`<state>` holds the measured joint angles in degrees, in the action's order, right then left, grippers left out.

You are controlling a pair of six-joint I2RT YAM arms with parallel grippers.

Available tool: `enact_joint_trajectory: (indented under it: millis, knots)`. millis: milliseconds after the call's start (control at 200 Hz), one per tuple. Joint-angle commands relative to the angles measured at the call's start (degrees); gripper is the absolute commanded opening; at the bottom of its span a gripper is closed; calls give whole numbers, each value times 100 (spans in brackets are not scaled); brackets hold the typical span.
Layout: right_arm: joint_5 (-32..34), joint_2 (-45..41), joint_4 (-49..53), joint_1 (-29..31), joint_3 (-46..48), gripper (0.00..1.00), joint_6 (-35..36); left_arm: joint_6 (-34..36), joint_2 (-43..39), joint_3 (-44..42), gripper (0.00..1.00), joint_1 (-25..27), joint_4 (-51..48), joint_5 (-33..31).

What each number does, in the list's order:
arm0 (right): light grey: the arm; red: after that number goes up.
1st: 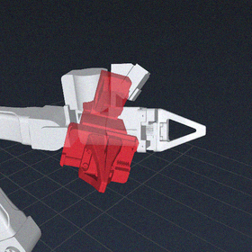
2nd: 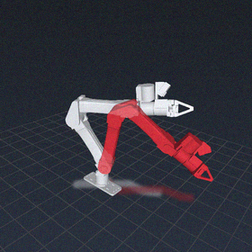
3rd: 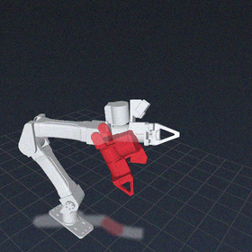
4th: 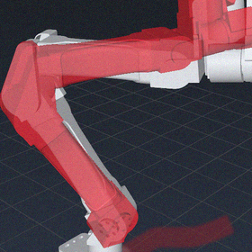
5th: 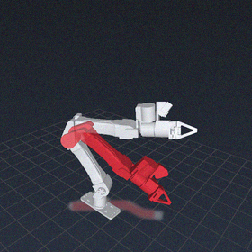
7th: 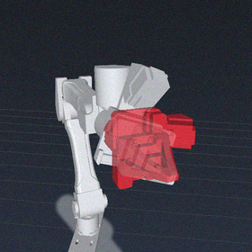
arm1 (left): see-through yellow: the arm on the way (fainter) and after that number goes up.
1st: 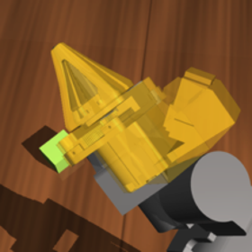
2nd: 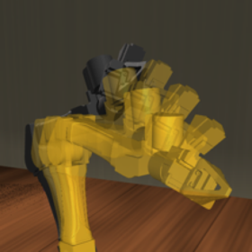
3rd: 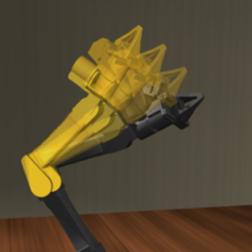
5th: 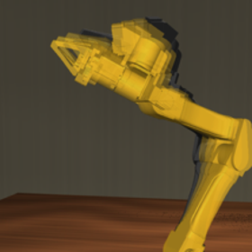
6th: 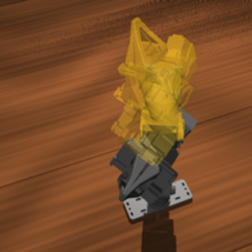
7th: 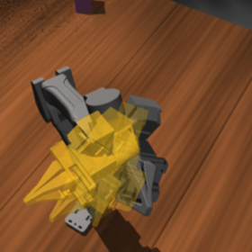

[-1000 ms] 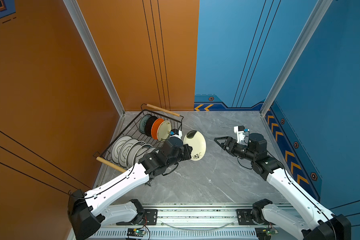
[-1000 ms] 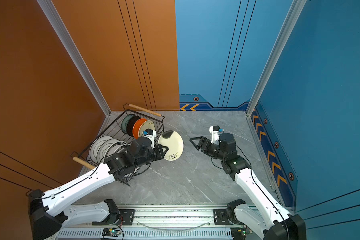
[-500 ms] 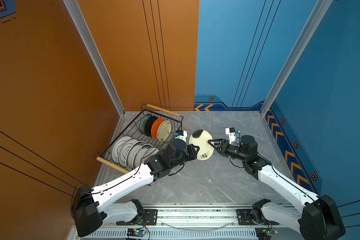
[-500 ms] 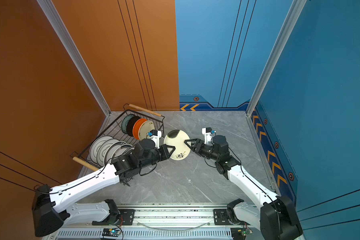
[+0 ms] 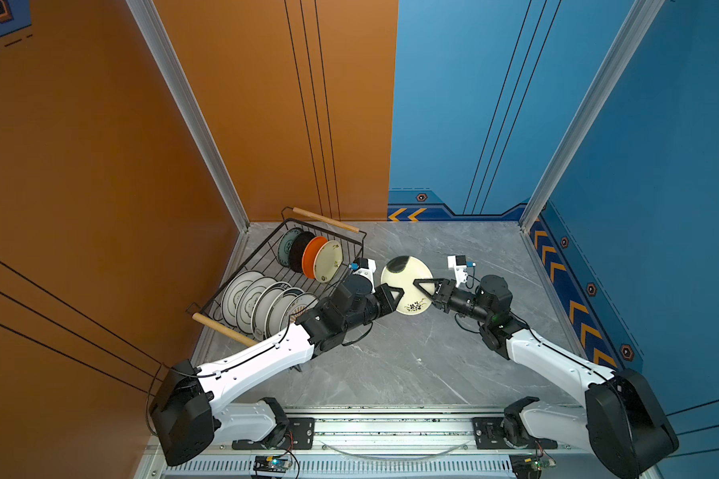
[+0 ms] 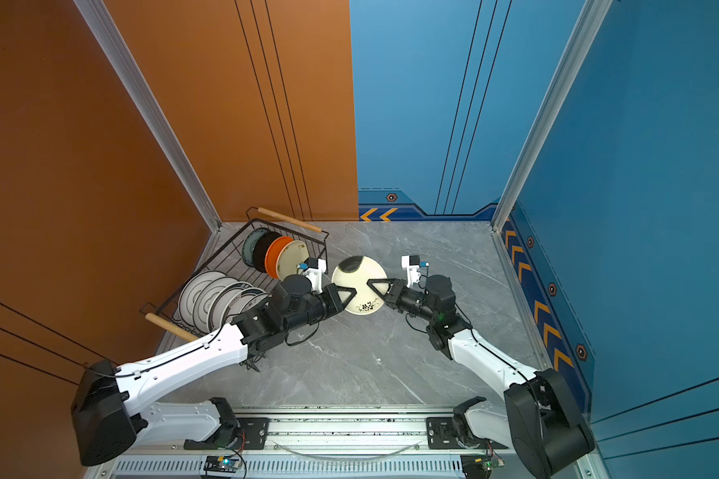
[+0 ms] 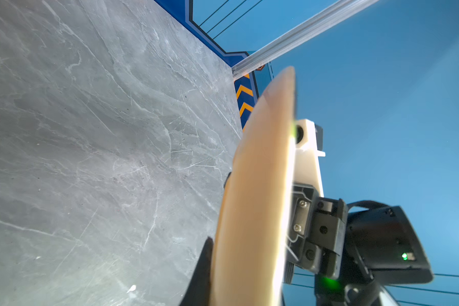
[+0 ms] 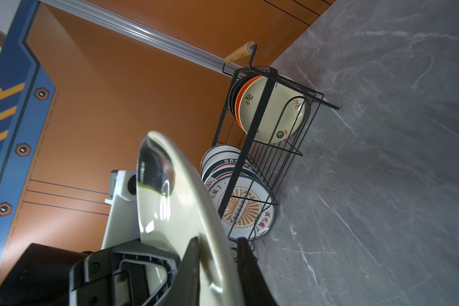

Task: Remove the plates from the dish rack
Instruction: 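Grasp the plate rim with the right gripper while the left releases it, then lower the plate onto the table with the right gripper while the left returns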

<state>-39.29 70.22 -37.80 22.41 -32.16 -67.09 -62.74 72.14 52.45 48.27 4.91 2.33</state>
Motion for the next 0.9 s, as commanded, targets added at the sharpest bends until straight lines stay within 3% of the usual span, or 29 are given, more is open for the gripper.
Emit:
enact_joint_trajectory:
  millis: [0, 155, 345, 441, 511, 571, 596, 776, 896]
  knots:
    - [-398, 73, -583, 143, 41, 3, -266, 386, 206, -103, 18, -27, 231, 278]
    - [-378, 75, -592, 132, 87, 0, -270, 625, 193, -89, 46, -95, 32, 210]
    - [-432, 78, -320, 0, -63, 0, -154, 958, 100, -112, 57, -199, -195, 260]
    - [-538, 0, 7, -217, -261, 0, -41, 1287, -38, -78, 67, -226, -516, 241]
    - [-576, -105, 521, -392, -454, 0, 218, 1607, -168, -76, 81, -263, -744, 268]
    - [-566, -219, 1312, -543, -706, 0, 653, 1852, -303, -118, 85, -346, -824, 386]
    - [-547, -264, 1692, -608, -823, 0, 868, 1949, -362, -143, 100, -402, -833, 460]
    - [-132, -272, 4158, -1242, -1671, 0, 2268, 2405, -725, -21, 98, -820, -1510, 435]
    - [235, -27, 4772, -1548, -1848, 0, 2592, 2856, -904, 188, 98, -942, -2241, -50]
